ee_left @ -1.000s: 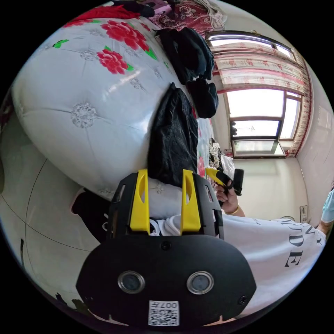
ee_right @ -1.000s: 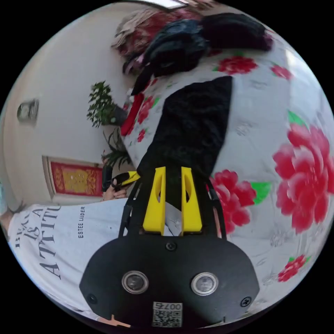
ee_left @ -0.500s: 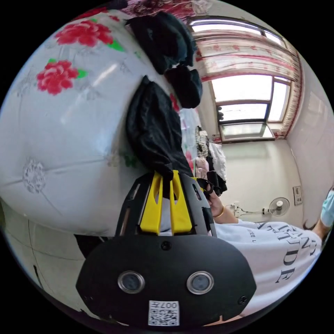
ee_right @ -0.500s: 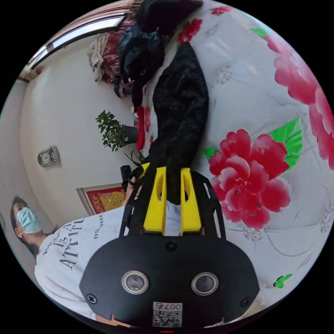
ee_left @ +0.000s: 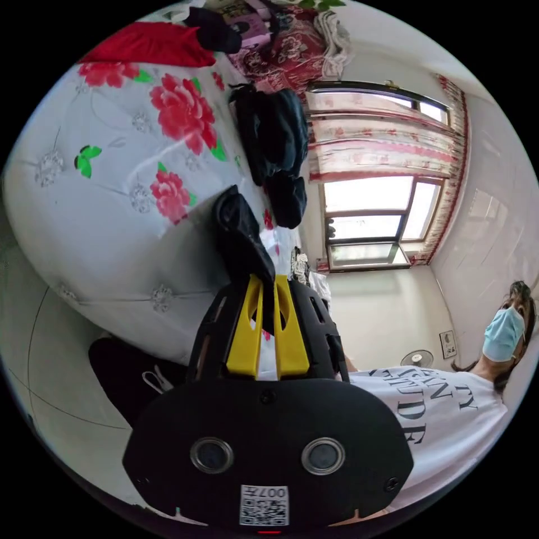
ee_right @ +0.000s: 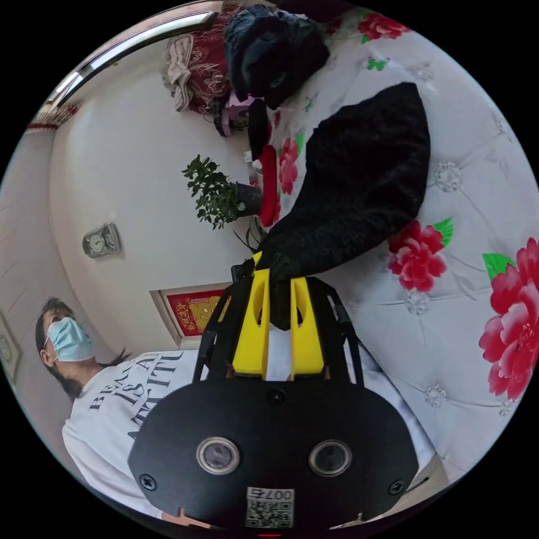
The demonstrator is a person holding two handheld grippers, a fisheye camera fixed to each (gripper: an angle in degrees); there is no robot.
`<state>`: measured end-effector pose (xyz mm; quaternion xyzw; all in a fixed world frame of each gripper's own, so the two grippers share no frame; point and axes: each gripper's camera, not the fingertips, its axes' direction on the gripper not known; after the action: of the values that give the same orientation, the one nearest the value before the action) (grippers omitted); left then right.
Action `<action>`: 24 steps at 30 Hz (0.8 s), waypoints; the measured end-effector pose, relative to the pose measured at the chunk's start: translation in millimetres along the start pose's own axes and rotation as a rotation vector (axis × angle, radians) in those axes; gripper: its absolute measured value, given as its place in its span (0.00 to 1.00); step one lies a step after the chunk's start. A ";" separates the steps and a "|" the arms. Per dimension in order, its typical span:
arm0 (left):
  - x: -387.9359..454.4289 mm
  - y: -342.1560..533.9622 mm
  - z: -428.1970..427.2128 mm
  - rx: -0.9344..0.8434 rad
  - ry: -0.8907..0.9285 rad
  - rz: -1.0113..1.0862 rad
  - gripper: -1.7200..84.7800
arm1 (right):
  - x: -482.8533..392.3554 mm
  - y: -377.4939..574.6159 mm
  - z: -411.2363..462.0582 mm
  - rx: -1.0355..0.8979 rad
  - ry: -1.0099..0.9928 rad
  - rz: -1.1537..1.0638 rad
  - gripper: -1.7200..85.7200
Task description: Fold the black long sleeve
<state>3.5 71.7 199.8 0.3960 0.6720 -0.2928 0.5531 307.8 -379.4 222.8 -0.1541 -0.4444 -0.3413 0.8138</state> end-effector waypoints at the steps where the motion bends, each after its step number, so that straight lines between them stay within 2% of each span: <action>1: 7.4 -0.5 -2.5 0.009 0.002 0.013 0.02 | -4.0 0.2 -1.7 0.000 -0.008 -0.010 0.07; 6: 78.4 0.7 -18.3 0.097 -0.044 0.092 0.02 | -35.5 -9.3 -16.2 -0.010 -0.078 -0.116 0.06; 10: 103.6 -15.2 -21.9 0.128 -0.086 0.124 0.02 | -47.5 -31.0 -12.2 -0.032 -0.104 -0.141 0.06; 14: 105.9 -82.8 -24.2 0.098 -0.092 0.136 0.02 | -69.1 -76.7 9.0 -0.011 -0.063 -0.158 0.05; 19: 140.1 -210.0 -39.8 0.100 -0.020 0.241 0.02 | -134.8 -145.3 36.8 0.066 -0.042 -0.299 0.05; 21: 186.1 -270.2 -58.1 0.117 -0.023 0.375 0.02 | -181.2 -173.3 51.2 0.122 -0.026 -0.444 0.05; 24: 242.1 -314.5 -84.9 0.143 -0.089 0.559 0.02 | -228.9 -197.3 78.1 0.175 -0.041 -0.594 0.05</action>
<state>-327.2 30.8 -31.9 0.5907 0.4895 -0.1927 0.6118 37.7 -382.3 66.3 0.0464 -0.5140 -0.5213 0.6796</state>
